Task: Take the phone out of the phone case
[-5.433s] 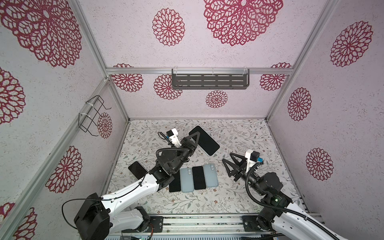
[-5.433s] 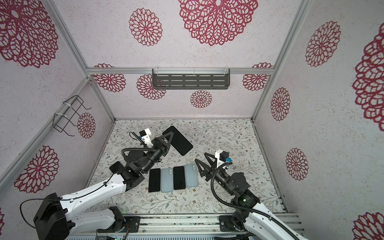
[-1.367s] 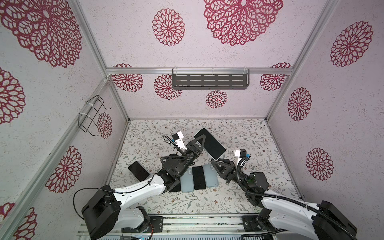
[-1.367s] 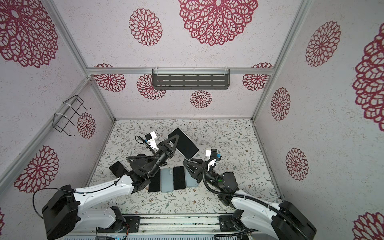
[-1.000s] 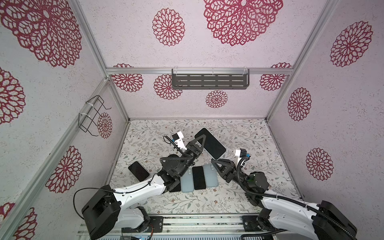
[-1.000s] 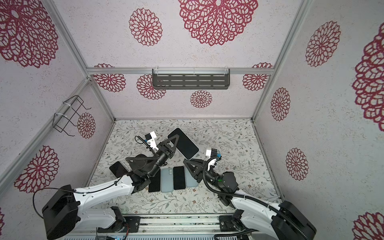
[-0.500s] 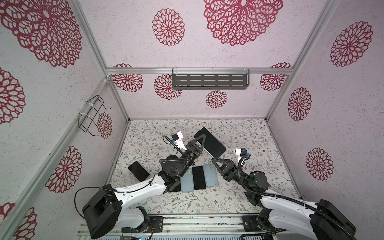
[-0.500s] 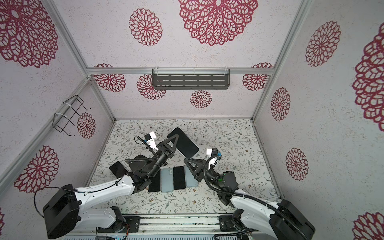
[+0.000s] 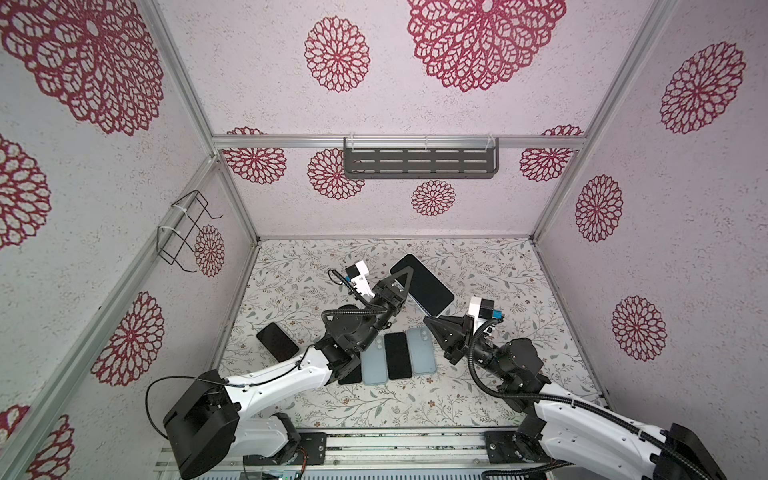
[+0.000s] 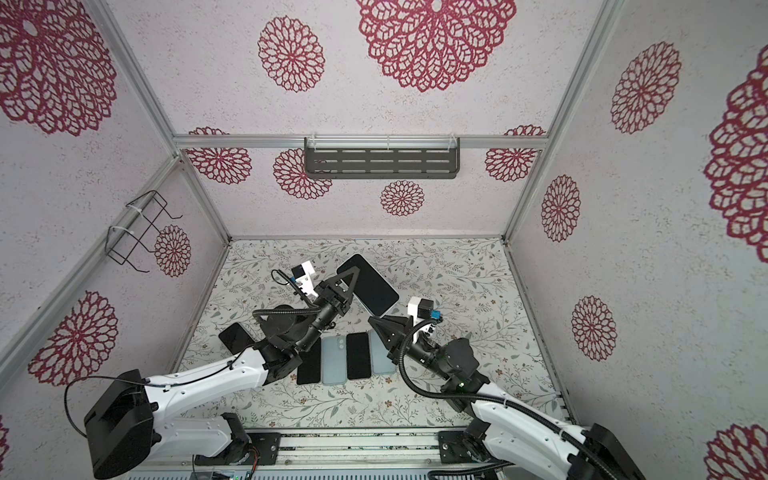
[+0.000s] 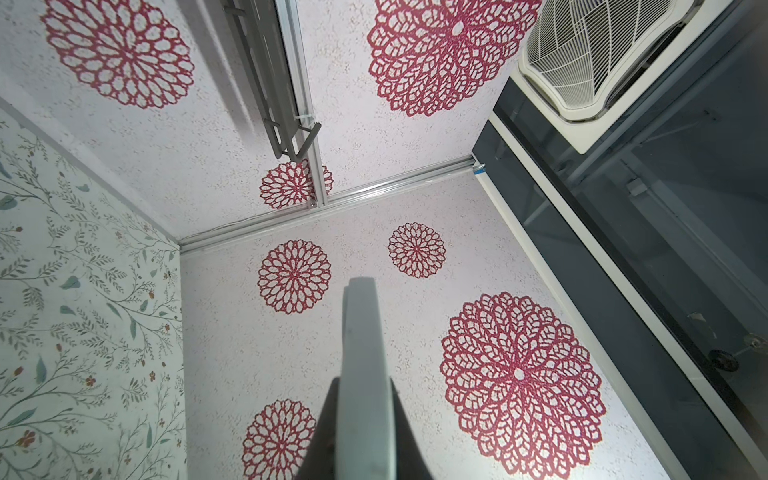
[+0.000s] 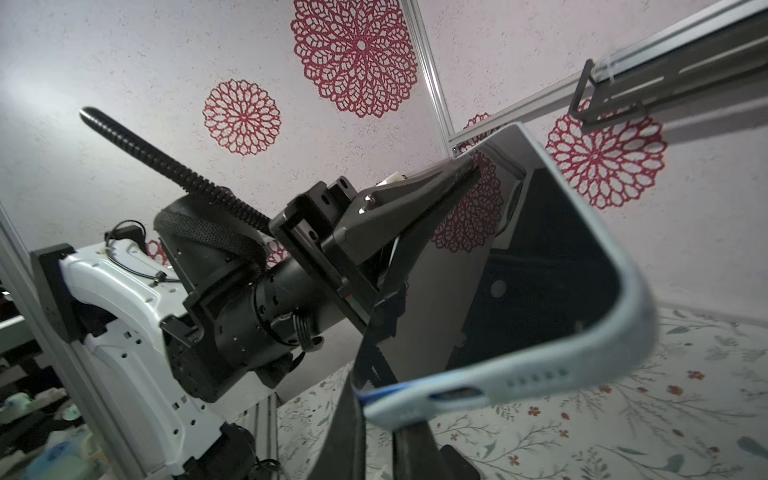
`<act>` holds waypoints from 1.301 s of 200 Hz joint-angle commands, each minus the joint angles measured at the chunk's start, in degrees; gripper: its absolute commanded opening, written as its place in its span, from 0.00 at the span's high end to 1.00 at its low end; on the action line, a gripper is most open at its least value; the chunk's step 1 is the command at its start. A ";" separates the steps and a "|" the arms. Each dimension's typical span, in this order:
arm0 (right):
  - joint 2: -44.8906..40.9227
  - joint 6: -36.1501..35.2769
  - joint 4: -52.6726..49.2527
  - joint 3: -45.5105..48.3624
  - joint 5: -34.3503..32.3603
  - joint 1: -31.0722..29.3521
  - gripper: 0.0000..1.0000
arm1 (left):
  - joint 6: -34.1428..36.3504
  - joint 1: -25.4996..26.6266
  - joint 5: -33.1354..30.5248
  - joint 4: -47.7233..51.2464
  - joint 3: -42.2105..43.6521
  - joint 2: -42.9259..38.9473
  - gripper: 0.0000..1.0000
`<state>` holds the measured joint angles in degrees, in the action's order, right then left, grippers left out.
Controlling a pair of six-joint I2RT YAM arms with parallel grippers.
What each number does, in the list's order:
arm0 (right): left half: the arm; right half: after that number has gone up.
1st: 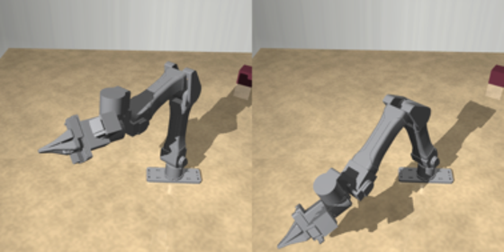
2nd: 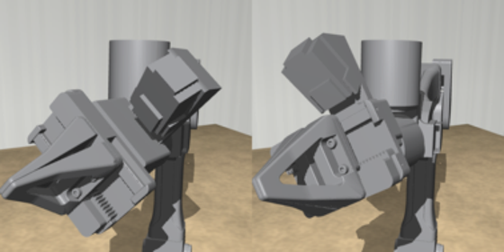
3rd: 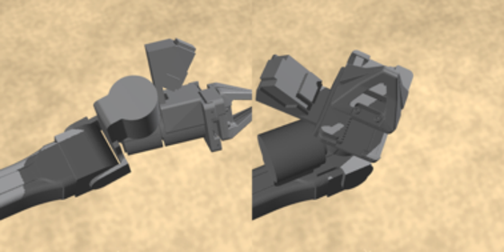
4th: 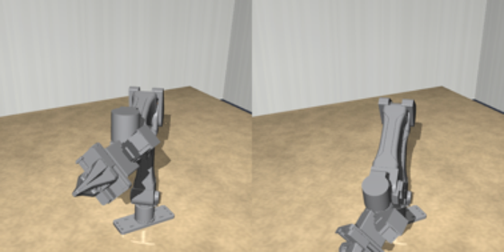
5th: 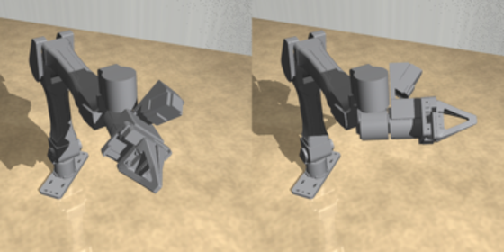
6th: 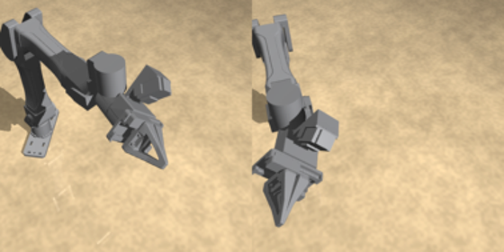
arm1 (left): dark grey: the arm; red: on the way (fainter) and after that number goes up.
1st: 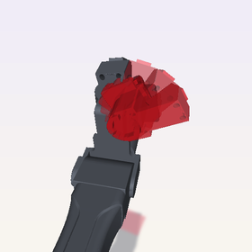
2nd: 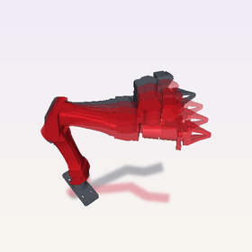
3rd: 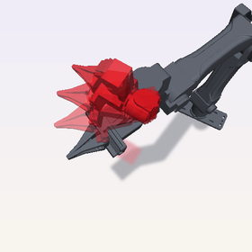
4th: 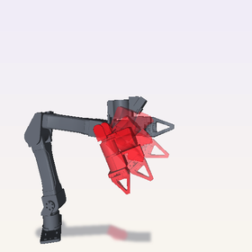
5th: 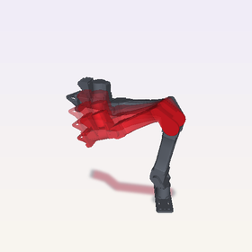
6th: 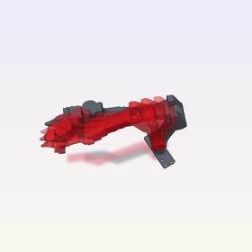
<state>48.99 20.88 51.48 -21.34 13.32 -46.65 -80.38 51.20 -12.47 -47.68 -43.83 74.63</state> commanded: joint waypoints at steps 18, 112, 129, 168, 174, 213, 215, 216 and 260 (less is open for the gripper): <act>-1.63 -20.58 -4.28 -2.92 -12.84 1.14 1.00 | -1.36 0.75 4.78 2.07 -1.96 0.46 1.00; -31.64 -13.72 -28.35 7.74 -14.89 2.70 0.45 | 10.92 -10.37 21.05 27.02 -7.41 -14.07 1.00; -34.43 -14.17 -35.76 4.85 -13.01 2.71 0.41 | 17.49 -14.63 32.69 36.92 -13.88 -13.77 1.00; -26.54 -16.31 -49.54 -6.24 -7.64 2.71 0.40 | 41.13 -16.34 46.60 61.11 -29.01 -8.74 1.00; -24.76 -17.13 -50.91 -7.58 -6.32 2.71 0.40 | 44.11 -16.39 47.90 63.27 -30.40 -8.04 1.00; -14.00 -25.97 -59.16 -15.12 3.88 2.62 0.43 | 61.28 -16.01 55.12 72.59 -35.86 -4.28 1.00; -13.46 -26.44 -59.60 -15.48 4.25 2.62 0.43 | 61.92 -15.97 55.41 72.81 -35.88 -4.20 1.00; -13.21 -26.83 -59.72 -15.66 4.43 2.62 0.43 | 62.23 -15.96 55.52 72.90 -35.92 -4.17 1.00; -6.11 -36.12 -65.40 -21.07 10.13 2.53 0.48 | 68.89 -15.87 60.62 73.93 -35.57 -2.69 1.00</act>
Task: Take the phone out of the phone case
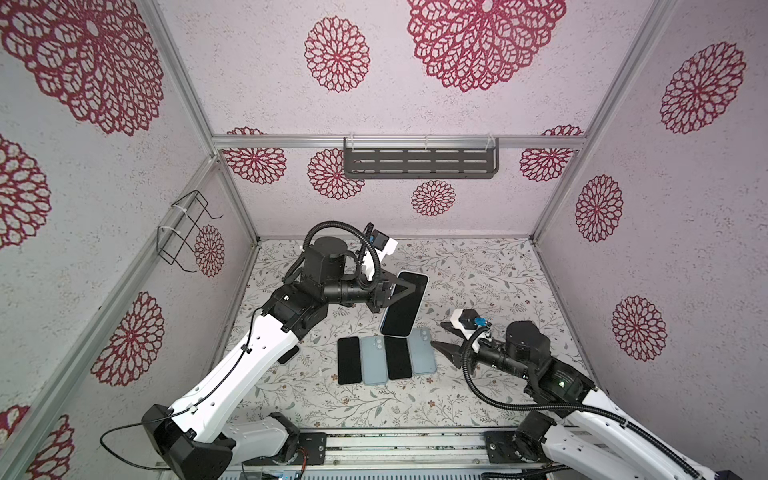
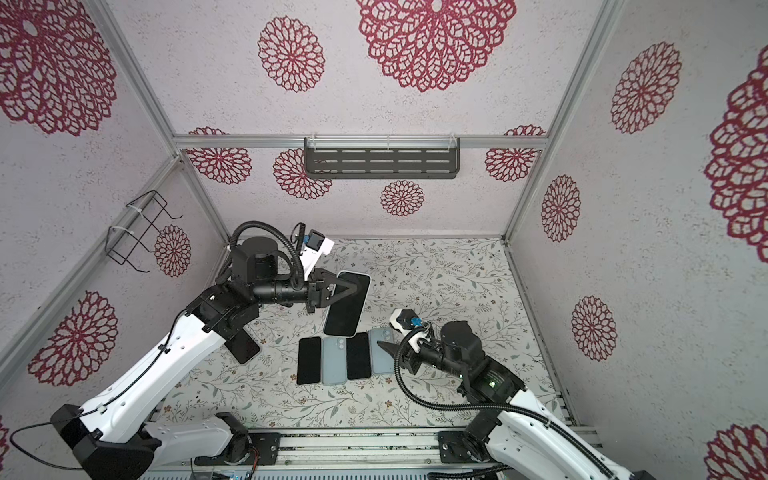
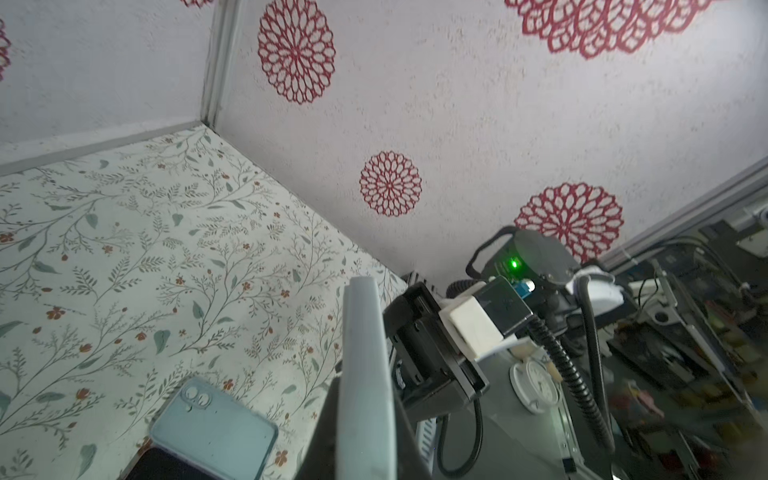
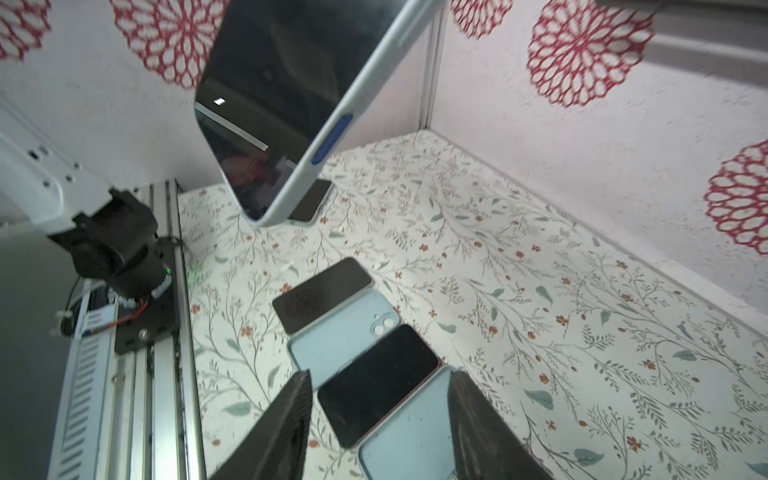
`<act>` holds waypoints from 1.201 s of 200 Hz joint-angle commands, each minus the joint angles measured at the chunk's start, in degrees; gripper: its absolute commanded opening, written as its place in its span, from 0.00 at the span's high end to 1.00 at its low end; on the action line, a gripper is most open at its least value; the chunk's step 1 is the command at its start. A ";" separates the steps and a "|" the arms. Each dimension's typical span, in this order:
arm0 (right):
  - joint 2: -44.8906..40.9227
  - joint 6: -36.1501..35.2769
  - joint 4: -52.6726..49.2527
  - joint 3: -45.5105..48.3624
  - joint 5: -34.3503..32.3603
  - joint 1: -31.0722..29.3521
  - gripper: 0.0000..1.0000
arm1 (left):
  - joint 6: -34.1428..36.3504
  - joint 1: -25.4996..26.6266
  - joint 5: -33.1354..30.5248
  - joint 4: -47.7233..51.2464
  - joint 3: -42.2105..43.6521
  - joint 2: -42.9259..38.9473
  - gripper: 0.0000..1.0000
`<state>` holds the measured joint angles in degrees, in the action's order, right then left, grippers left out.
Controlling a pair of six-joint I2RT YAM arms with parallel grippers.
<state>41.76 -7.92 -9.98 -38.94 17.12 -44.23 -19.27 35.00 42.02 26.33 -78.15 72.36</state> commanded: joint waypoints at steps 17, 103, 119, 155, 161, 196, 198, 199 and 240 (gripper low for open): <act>1.65 -9.03 -3.59 -4.45 9.29 0.13 0.49 | 7.80 0.33 7.16 -1.82 0.26 -0.54 1.00; 6.86 -10.35 0.13 -6.46 18.38 0.04 0.52 | 5.02 1.45 10.24 -12.80 6.58 -2.85 1.00; 8.12 -11.00 -1.16 -8.05 19.16 0.02 0.52 | 5.85 1.88 10.07 -12.85 6.86 -2.92 1.00; 9.82 -11.48 -1.76 -9.46 19.95 0.02 0.53 | 6.34 2.59 9.24 -15.48 8.44 -3.45 1.00; 9.99 -11.46 -1.53 -9.49 19.61 0.02 0.53 | 6.34 2.68 9.24 -15.84 8.62 -3.43 1.00; 10.61 -11.32 -0.45 -9.66 19.87 0.03 0.56 | 6.06 3.21 9.66 -17.43 9.09 -3.28 1.00; 10.64 -11.32 -0.45 -9.75 19.87 0.02 0.56 | 6.03 3.22 9.66 -17.38 9.07 -3.28 1.00; 10.68 -11.32 -0.47 -9.80 19.88 0.06 0.56 | 6.01 3.23 9.66 -17.37 9.07 -3.28 1.00; 11.49 -11.24 0.01 -10.09 20.33 0.13 0.62 | 6.30 3.41 9.23 -17.74 9.48 -3.27 1.00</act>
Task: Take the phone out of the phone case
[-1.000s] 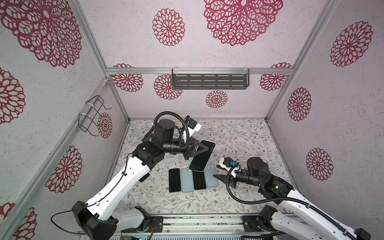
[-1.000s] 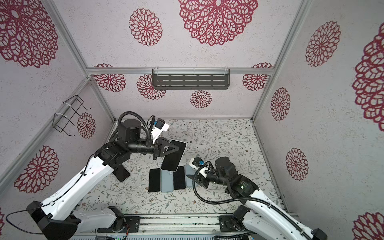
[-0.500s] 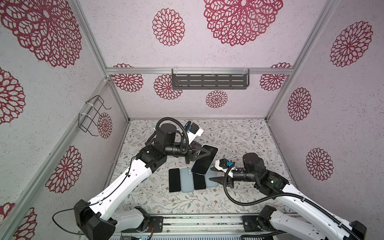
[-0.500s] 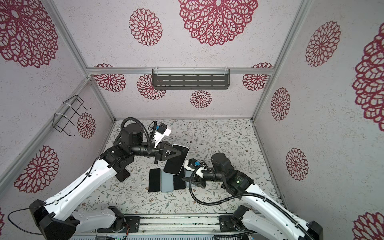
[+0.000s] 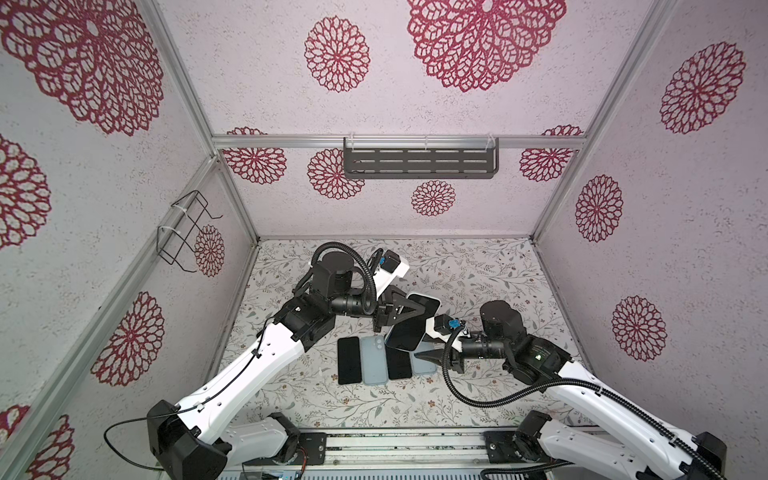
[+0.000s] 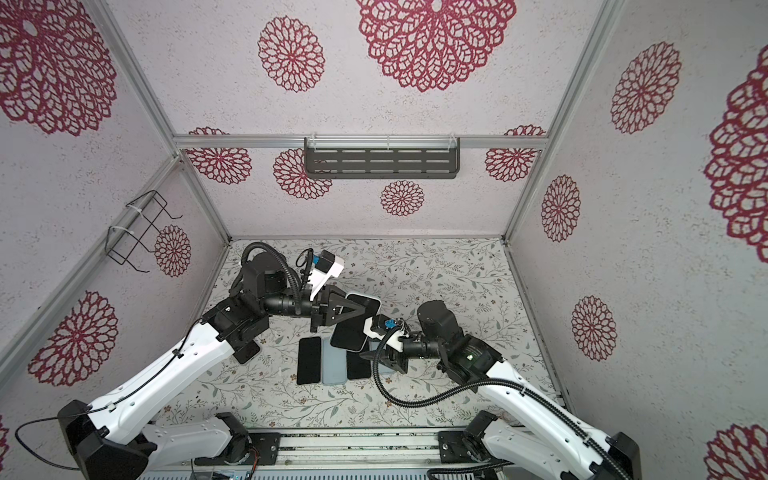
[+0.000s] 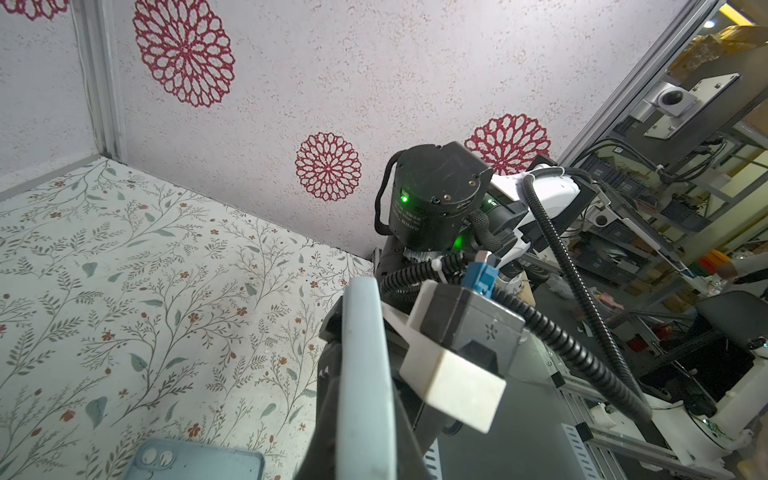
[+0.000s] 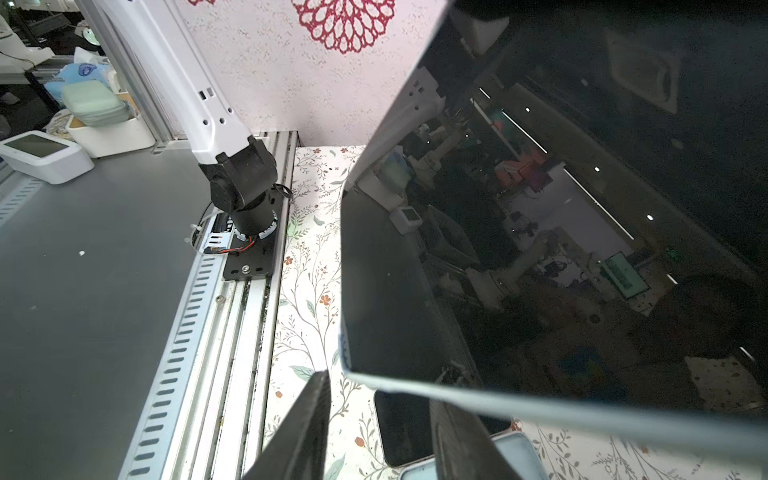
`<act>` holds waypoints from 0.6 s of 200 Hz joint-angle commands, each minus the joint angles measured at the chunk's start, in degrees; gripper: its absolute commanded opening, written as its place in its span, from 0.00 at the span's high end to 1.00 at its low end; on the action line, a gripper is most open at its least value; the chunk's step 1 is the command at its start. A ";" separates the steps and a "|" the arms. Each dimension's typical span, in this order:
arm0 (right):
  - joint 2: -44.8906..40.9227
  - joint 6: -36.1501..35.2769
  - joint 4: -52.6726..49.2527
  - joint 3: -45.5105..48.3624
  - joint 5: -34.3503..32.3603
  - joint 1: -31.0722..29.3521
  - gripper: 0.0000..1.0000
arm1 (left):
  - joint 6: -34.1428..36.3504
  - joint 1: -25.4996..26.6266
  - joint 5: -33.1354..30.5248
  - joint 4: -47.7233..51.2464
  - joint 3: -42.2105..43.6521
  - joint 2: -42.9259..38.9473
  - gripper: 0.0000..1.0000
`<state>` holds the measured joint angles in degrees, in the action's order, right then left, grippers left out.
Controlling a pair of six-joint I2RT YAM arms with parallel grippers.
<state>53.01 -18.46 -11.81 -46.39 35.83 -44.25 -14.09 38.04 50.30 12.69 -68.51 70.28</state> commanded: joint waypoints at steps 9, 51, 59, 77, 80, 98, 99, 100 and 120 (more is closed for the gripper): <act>0.50 -0.66 2.06 -2.65 1.79 0.19 0.63 | 0.99 0.36 1.00 -4.41 -0.04 -1.11 1.00; 0.95 0.33 3.16 -2.79 2.29 0.15 0.64 | 1.13 0.45 0.78 -4.36 -0.04 -1.02 1.00; 0.95 0.35 3.20 -2.80 2.37 0.13 0.64 | 1.16 0.45 0.67 -4.43 0.04 -1.10 1.00; 0.86 0.48 3.45 -2.84 2.24 0.13 0.64 | 1.33 0.45 0.67 -4.47 0.22 -1.00 1.00; 0.86 0.62 3.55 -2.83 2.22 0.13 0.64 | 1.30 0.50 0.67 -4.43 0.22 -1.02 1.00; 0.66 0.96 3.88 -2.81 2.39 0.13 0.64 | 1.38 0.45 0.60 -4.51 0.53 -1.02 1.00; 0.63 0.97 3.89 -2.82 2.44 0.13 0.64 | 1.36 0.45 0.59 -4.56 0.55 -1.02 1.00; 0.61 0.97 3.90 -2.82 2.47 0.13 0.64 | 1.35 0.45 0.54 -4.58 0.56 -1.02 1.00; 0.35 1.06 4.28 -2.54 2.58 0.13 0.63 | 1.30 0.45 0.41 -5.16 1.05 -1.26 1.00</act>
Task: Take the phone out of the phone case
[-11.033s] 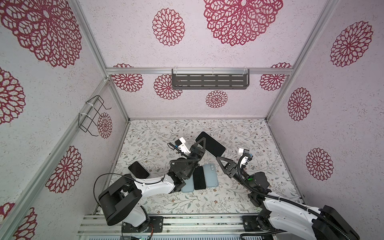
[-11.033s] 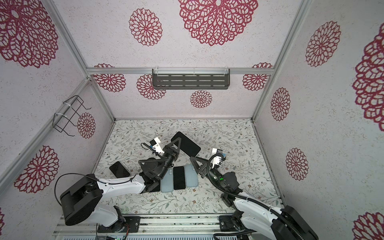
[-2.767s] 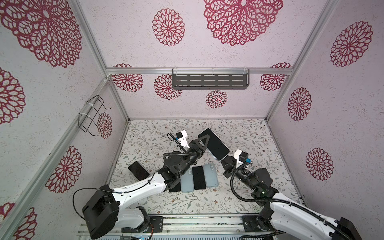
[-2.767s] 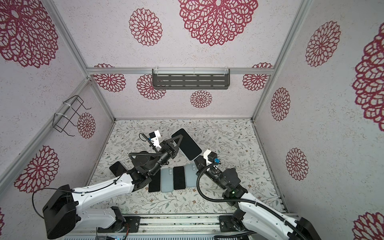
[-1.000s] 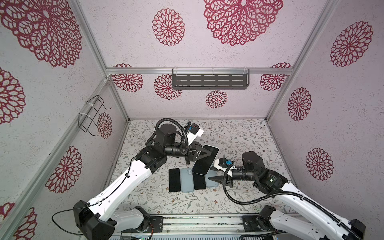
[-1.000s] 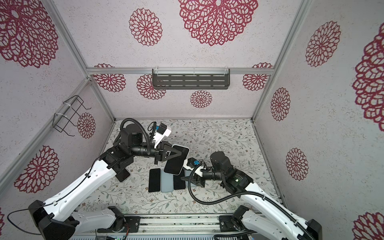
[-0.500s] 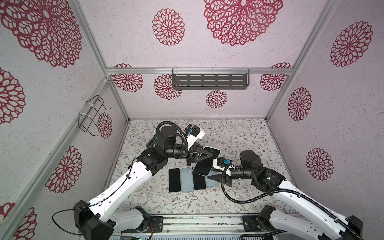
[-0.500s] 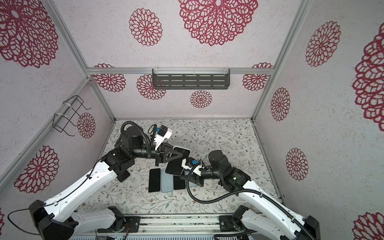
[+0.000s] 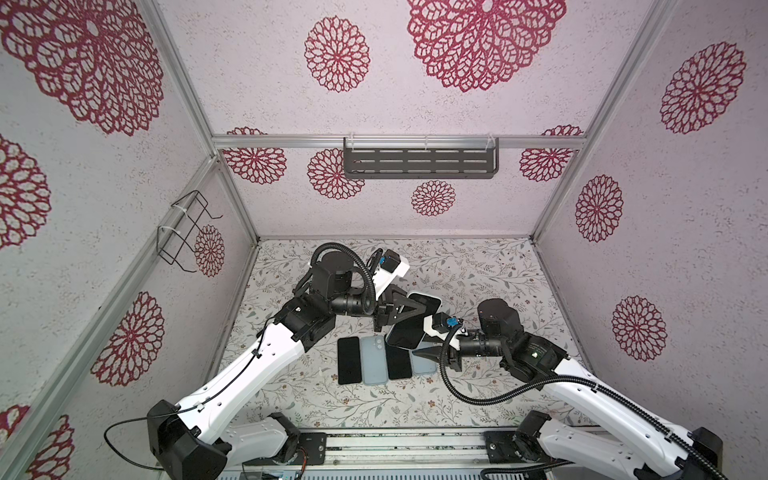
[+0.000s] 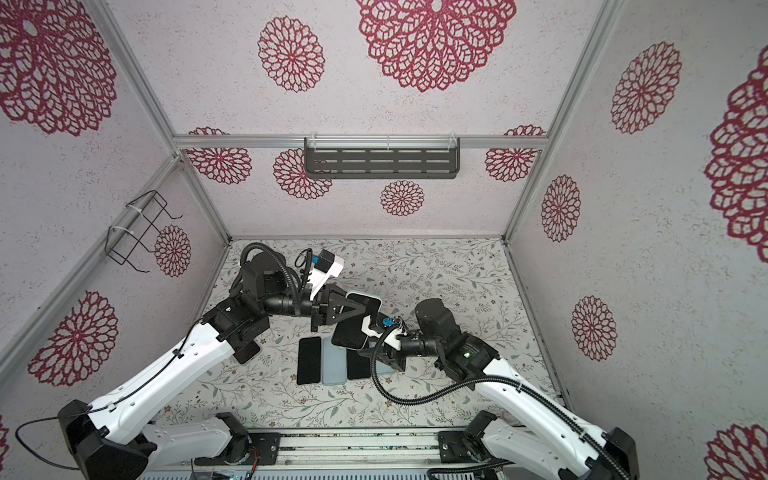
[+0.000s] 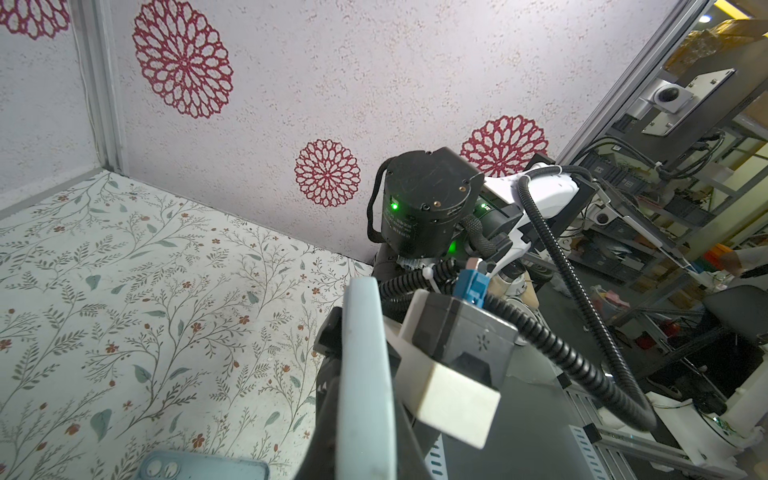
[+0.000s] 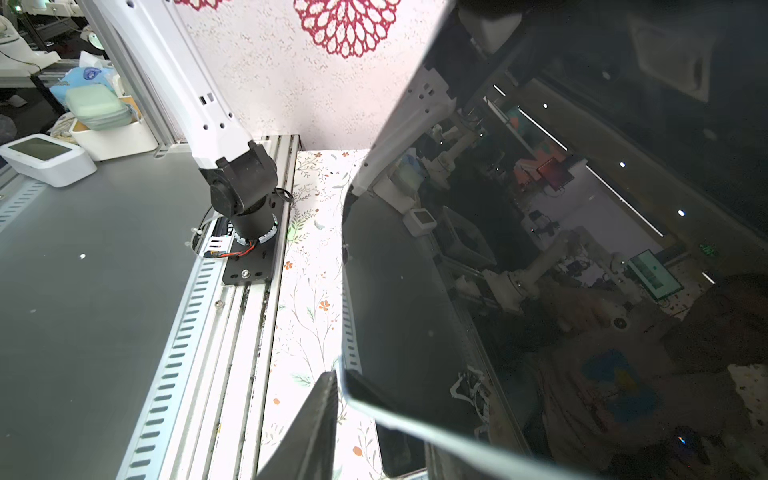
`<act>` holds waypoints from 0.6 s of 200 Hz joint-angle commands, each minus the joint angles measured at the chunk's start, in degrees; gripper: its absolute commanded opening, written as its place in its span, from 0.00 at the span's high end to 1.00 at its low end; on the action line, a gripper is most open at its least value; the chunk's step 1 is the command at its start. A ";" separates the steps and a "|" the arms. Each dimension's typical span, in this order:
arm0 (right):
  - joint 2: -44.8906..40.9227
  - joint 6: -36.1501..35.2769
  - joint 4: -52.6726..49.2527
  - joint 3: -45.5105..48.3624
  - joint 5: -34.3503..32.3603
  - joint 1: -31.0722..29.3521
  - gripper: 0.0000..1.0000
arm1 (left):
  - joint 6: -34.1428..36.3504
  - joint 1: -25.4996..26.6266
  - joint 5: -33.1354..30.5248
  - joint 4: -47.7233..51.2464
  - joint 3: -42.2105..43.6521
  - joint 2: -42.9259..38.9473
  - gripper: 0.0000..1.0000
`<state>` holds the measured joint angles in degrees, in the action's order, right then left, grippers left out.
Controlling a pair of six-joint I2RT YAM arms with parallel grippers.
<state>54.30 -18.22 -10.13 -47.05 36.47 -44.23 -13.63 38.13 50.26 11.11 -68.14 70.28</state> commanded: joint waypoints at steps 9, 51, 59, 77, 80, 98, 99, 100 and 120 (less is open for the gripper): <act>-1.01 0.82 2.57 -1.78 2.10 0.14 0.63 | 0.72 0.37 0.37 -4.01 0.87 -1.37 1.00; -0.78 0.81 2.66 -1.58 2.88 0.12 0.70 | 0.44 0.36 -0.11 -4.34 1.11 -1.29 1.00; -0.79 0.82 2.62 -1.50 2.91 0.19 0.70 | 0.44 0.37 -0.32 -4.47 1.19 -1.44 1.00; -0.71 0.77 2.32 -1.45 3.15 0.19 0.69 | 0.12 0.37 -0.59 -4.85 1.23 -1.60 1.00; -0.67 0.73 2.35 -1.51 3.19 0.14 0.69 | 0.10 0.37 -0.60 -4.87 1.17 -1.61 1.00; -0.62 0.74 2.31 -1.31 3.60 0.17 0.67 | -0.16 0.29 -0.73 -5.20 1.19 -1.70 1.00; -0.61 0.73 2.31 -1.30 3.60 0.14 0.67 | -0.17 0.28 -0.71 -5.21 1.18 -1.71 1.00; -0.61 0.73 2.31 -1.30 3.56 0.17 0.67 | -0.21 0.28 -0.70 -5.22 1.17 -1.72 1.00; -0.60 0.56 2.57 -0.95 4.04 0.21 0.66 | -0.43 0.28 -0.92 -5.49 1.18 -1.72 1.00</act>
<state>54.26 -17.93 -9.21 -47.07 38.02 -44.23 -13.85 38.17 49.50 9.87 -66.81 70.06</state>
